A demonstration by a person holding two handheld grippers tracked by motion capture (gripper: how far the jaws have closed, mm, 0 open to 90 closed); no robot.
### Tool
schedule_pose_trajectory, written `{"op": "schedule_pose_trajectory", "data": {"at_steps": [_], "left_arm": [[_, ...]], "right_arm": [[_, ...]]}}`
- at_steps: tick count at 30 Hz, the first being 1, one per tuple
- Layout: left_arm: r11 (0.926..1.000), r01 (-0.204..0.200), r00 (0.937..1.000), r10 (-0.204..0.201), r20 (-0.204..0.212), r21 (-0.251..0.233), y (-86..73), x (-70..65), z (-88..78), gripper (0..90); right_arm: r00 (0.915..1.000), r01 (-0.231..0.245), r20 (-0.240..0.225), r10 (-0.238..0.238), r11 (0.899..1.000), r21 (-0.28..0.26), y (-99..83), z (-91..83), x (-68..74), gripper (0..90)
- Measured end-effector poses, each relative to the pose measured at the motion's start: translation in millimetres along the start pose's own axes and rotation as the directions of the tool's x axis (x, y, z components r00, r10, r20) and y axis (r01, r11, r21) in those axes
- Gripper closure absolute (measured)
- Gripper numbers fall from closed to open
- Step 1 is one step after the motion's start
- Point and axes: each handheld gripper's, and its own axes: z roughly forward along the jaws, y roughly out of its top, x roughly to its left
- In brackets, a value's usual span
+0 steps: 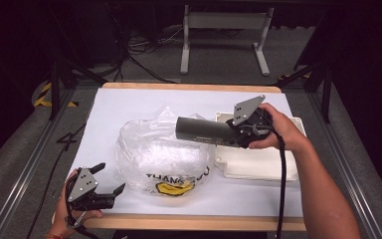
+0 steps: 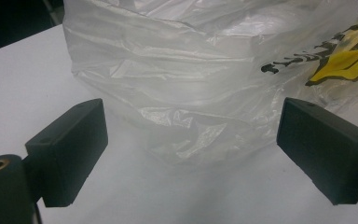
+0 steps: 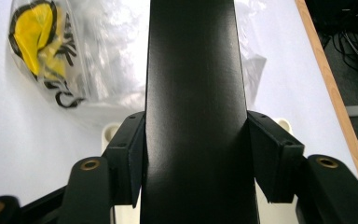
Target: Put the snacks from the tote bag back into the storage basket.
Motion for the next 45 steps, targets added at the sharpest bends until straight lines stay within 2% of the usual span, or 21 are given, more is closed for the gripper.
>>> {"op": "schedule_pose_trajectory", "data": {"at_steps": [6, 12, 23, 29, 35, 39, 45], "left_arm": [[1.0, -0.008, 1.0, 0.008, 0.003, 0.003, 0.2, 0.2, 0.3, 9.6], [0.9999, -0.008, 0.9999, 0.008, 0.007, 0.006, 0.1, 0.0, 0.5, 9.6], [0.9999, -0.011, 0.9999, 0.011, 0.008, 0.009, 0.3, -0.4, 1.2, 9.6], [0.9999, -0.007, 0.9999, 0.007, 0.012, 0.012, 0.3, -0.7, 2.5, 9.6], [0.9998, -0.013, 0.9998, 0.013, 0.012, 0.014, 0.7, -1.2, 2.3, 9.6], [0.9999, -0.001, 0.9999, 0.001, 0.016, 0.013, 0.1, -1.3, 2.8, 9.6], [0.9997, -0.014, 0.9998, 0.014, 0.016, 0.018, 0.4, -1.2, 2.9, 9.6]], "right_arm": [[0.9999, -0.004, 0.012, 0.004, 1.0, 0.015, -14.1, -9.3, -3.6, 43.1], [0.9991, -0.033, 0.027, 0.032, 0.999, 0.018, -33.6, -19.9, -6.3, 43.1], [0.9965, -0.08, 0.023, 0.08, 0.997, 0.02, -66.5, -30.7, -8.9, 43.1], [0.9925, -0.118, 0.038, 0.116, 0.992, 0.046, -88.9, -33.8, -10.3, 43.0], [0.9897, -0.139, 0.039, 0.138, 0.99, 0.037, -98.2, -37.0, -10.9, 43.0], [0.9887, -0.145, 0.045, 0.143, 0.989, 0.033, -103.5, -41.0, -10.6, 43.0], [0.9874, -0.153, 0.045, 0.152, 0.988, 0.029, -112.3, -43.8, -9.7, 43.1]]}}
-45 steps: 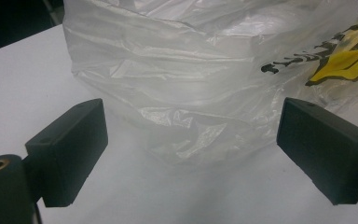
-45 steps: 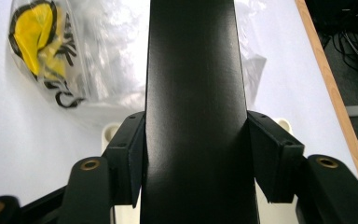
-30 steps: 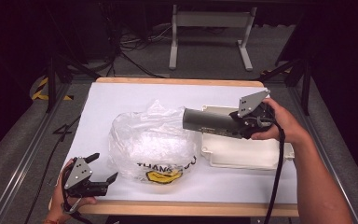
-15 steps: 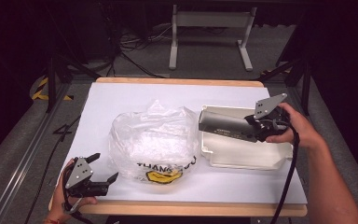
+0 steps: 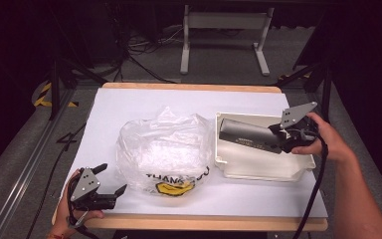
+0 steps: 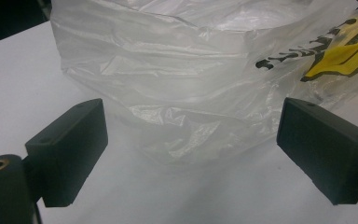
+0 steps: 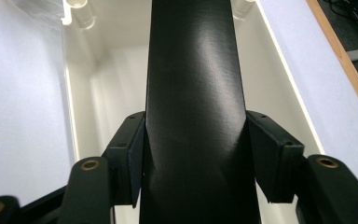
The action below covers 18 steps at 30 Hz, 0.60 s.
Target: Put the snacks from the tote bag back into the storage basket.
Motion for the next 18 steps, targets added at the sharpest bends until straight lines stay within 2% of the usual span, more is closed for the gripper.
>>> {"op": "schedule_pose_trajectory", "data": {"at_steps": [8, 18], "left_arm": [[1.0, -0.001, 1.0, 0.001, 0.003, 0.005, 0.3, -0.6, 1.1, 9.6], [1.0, 0.001, 1.0, -0.001, 0.007, 0.007, -0.2, -0.7, 0.9, 9.6]], "right_arm": [[0.9999, -0.011, -0.011, 0.011, 1.0, 0.014, -9.5, 3.0, -0.2, 43.0], [0.998, 0.001, -0.063, 0.003, 0.998, 0.067, -9.1, 25.3, 0.6, 43.0]]}}
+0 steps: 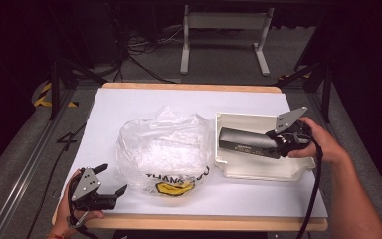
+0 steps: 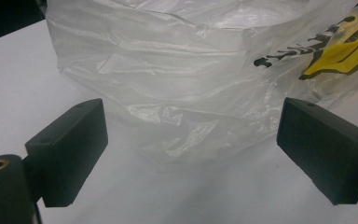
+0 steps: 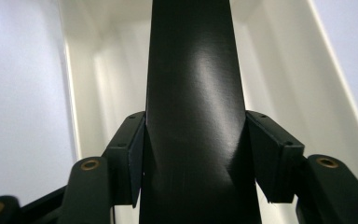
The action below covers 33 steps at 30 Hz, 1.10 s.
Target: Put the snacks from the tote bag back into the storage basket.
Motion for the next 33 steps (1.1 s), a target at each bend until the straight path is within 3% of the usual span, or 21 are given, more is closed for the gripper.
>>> {"op": "schedule_pose_trajectory", "data": {"at_steps": [11, 21, 33], "left_arm": [[1.0, -0.001, 1.0, 0.001, 0.003, 0.007, -0.2, -0.8, 1.5, 9.6], [1.0, -0.003, 1.0, 0.003, 0.004, 0.007, -0.3, -0.9, 1.5, 9.4], [0.9999, -0.005, 0.9999, 0.004, 0.009, 0.011, -0.3, -0.9, 2.1, 9.4]], "right_arm": [[0.9982, 0.038, -0.051, -0.034, 0.996, 0.079, -1.9, 19.8, -3.6, 42.9], [0.9992, 0.024, -0.034, -0.02, 0.994, 0.104, -5.7, 23.3, -5.5, 42.6], [1.0, 0.004, 0.007, -0.006, 0.984, 0.18, -8.5, 28.1, -7.6, 42.2]]}}
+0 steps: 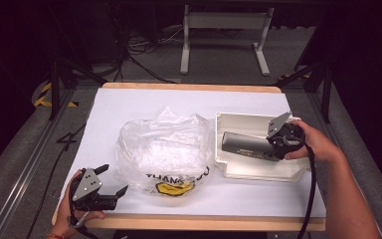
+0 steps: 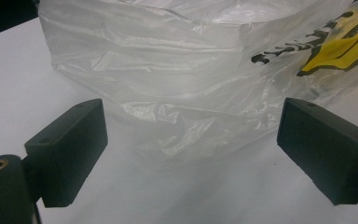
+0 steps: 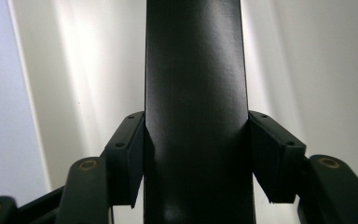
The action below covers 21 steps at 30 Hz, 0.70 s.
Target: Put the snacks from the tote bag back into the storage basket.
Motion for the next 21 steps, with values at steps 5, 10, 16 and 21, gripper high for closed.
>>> {"op": "schedule_pose_trajectory", "data": {"at_steps": [5, 10, 16, 21], "left_arm": [[1.0, -0.001, 1.0, 0.001, 0.0, 0.001, 0.0, 0.0, 0.0, 9.4], [1.0, -0.001, 1.0, 0.001, 0.003, 0.002, 0.1, -0.4, 0.3, 9.4], [1.0, 0.0, 1.0, 0.0, 0.005, 0.002, -0.1, -0.4, 0.4, 9.4], [1.0, -0.001, 1.0, 0.001, 0.006, 0.006, -0.3, -0.3, 0.8, 9.4]], "right_arm": [[0.9999, 0.001, 0.01, -0.001, 1.0, 0.009, 0.2, 0.3, 0.1, 42.2], [0.9998, 0.007, 0.016, -0.007, 1.0, 0.0, 1.3, 0.0, 0.6, 42.4], [0.9996, 0.028, -0.007, -0.028, 1.0, -0.004, 2.9, 2.1, 1.8, 42.5], [0.9993, 0.036, -0.007, -0.036, 0.999, 0.003, 3.3, 2.9, 1.3, 42.3]]}}
